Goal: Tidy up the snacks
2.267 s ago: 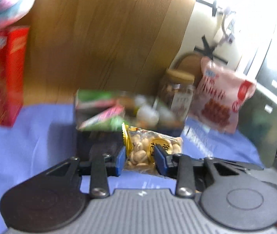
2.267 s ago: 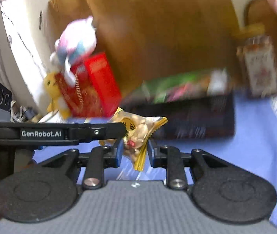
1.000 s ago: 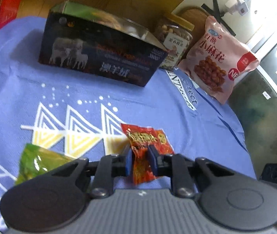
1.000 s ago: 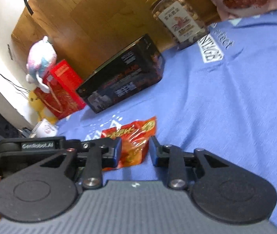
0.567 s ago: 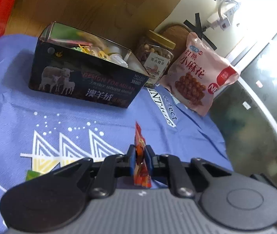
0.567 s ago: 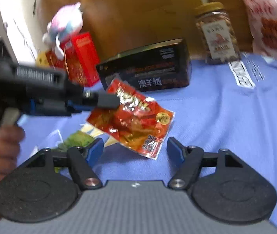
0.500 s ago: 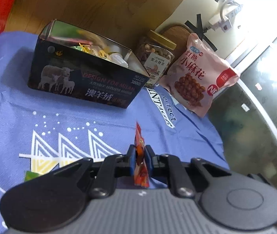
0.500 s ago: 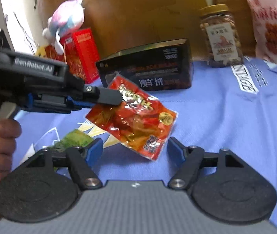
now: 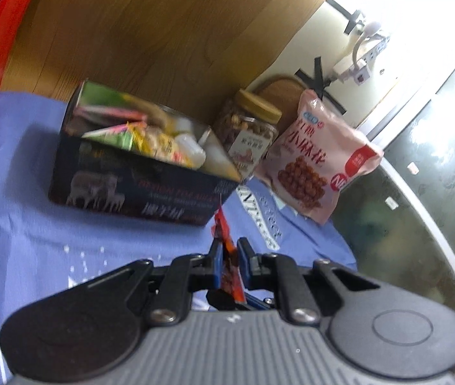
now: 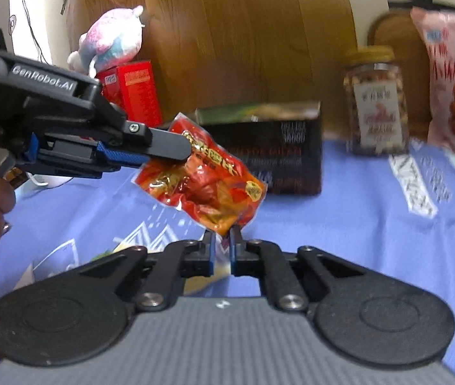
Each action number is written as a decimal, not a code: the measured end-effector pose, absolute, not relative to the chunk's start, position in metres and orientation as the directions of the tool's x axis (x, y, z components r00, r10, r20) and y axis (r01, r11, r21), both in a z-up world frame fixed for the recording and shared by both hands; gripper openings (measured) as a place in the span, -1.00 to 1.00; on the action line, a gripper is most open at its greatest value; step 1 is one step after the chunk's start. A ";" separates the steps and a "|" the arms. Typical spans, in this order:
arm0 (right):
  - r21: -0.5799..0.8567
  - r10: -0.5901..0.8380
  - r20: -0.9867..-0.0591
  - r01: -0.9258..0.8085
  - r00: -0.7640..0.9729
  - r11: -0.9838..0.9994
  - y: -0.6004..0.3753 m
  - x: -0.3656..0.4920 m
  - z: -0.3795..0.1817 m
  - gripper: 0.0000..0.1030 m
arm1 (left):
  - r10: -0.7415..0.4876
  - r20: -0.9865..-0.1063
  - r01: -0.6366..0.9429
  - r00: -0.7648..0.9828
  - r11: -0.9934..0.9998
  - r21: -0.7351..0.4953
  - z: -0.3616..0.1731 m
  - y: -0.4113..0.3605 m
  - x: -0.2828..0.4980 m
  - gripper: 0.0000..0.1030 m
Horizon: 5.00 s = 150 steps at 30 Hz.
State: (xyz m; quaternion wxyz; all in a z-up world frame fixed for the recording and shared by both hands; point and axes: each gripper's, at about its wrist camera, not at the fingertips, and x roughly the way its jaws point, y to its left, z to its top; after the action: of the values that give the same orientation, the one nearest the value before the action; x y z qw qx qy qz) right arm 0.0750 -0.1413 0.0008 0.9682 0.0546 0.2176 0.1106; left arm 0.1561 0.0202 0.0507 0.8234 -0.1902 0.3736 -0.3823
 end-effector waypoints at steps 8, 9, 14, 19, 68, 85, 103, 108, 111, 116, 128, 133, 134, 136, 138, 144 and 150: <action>0.031 0.151 -0.273 -0.148 0.950 0.988 -0.134 0.111 0.040 -0.83 | -0.769 -0.367 0.555 0.522 0.634 -0.539 0.093 0.023 0.185 -0.78; 0.021 0.147 -0.268 -0.146 0.952 0.989 -0.133 0.121 0.044 -0.83 | -0.756 -0.365 0.546 0.543 0.648 -0.531 0.095 0.024 0.191 -0.77; 0.061 0.198 -0.346 -0.189 0.917 0.980 -0.128 0.180 0.046 -0.56 | -0.514 -0.506 0.379 0.693 0.856 -0.351 0.080 0.019 0.238 -0.65; 0.142 0.238 -0.319 -0.202 0.918 0.969 -0.134 0.150 0.044 -0.56 | -0.459 -0.548 0.345 0.699 0.888 -0.304 0.061 0.029 0.233 -0.64; 0.389 0.395 -0.296 -0.268 0.870 0.881 -0.158 0.145 0.066 -0.44 | -0.664 -0.466 0.480 0.585 0.746 -0.462 0.088 0.023 0.216 -0.37; 0.468 0.249 -0.328 -0.072 0.911 0.880 -0.189 0.071 0.011 -0.08 | -0.403 -0.525 0.370 0.750 0.913 -0.171 0.072 0.017 0.146 -0.41; 0.483 0.202 -0.396 0.016 0.896 0.876 -0.175 0.011 -0.007 0.20 | -0.143 -0.655 0.248 0.742 0.966 0.071 0.030 -0.003 0.076 0.19; 0.487 0.213 -0.379 -0.002 0.900 0.873 -0.170 0.004 -0.002 0.29 | -0.115 -0.637 0.228 0.762 0.969 0.098 0.035 0.000 0.067 0.87; 0.484 0.220 -0.382 -0.008 0.898 0.875 -0.165 0.003 -0.001 0.39 | -0.100 -0.621 0.222 0.777 0.968 0.121 0.038 0.000 0.062 0.99; 0.472 0.206 -0.395 0.006 0.895 0.882 -0.162 0.003 0.000 0.42 | -0.103 -0.627 0.223 0.772 0.968 0.116 0.039 0.000 0.063 0.99; 0.457 0.177 -0.406 0.031 0.897 0.889 -0.165 0.001 0.004 0.54 | -0.112 -0.632 0.227 0.767 0.968 0.104 0.041 -0.002 0.068 1.00; 0.366 0.038 -0.437 0.140 0.898 0.920 -0.168 -0.008 0.010 0.56 | -0.246 -0.542 0.290 0.804 0.957 -0.003 0.035 -0.002 0.079 1.00; 0.361 0.017 -0.438 0.159 0.899 0.919 -0.171 -0.015 0.013 0.56 | -0.272 -0.538 0.302 0.798 0.953 -0.034 0.033 -0.002 0.082 1.00; 0.332 -0.033 -0.432 0.193 0.901 0.923 -0.173 -0.030 0.018 0.58 | -0.314 -0.544 0.322 0.778 0.943 -0.084 0.028 -0.005 0.092 1.00; 0.300 -0.085 -0.423 0.228 0.902 0.926 -0.174 -0.043 0.020 0.59 | -0.307 -0.529 0.321 0.791 0.945 -0.068 0.025 -0.010 0.096 1.00; 0.295 -0.196 -0.434 0.345 0.879 0.891 -0.179 -0.066 0.011 0.59 | -0.283 -0.518 0.318 0.807 0.948 -0.022 0.008 -0.021 0.095 1.00; 0.294 -0.185 -0.449 0.340 0.874 0.893 -0.175 -0.065 0.008 0.59 | -0.240 -0.456 0.278 0.857 0.961 0.016 0.013 -0.016 0.087 1.00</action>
State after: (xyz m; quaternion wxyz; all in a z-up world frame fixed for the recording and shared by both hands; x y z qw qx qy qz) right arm -0.0649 -0.1754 0.0079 0.9502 0.1853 0.2091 -0.1381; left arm 0.0870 -0.0162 0.0130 0.9627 0.0407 0.2314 -0.1344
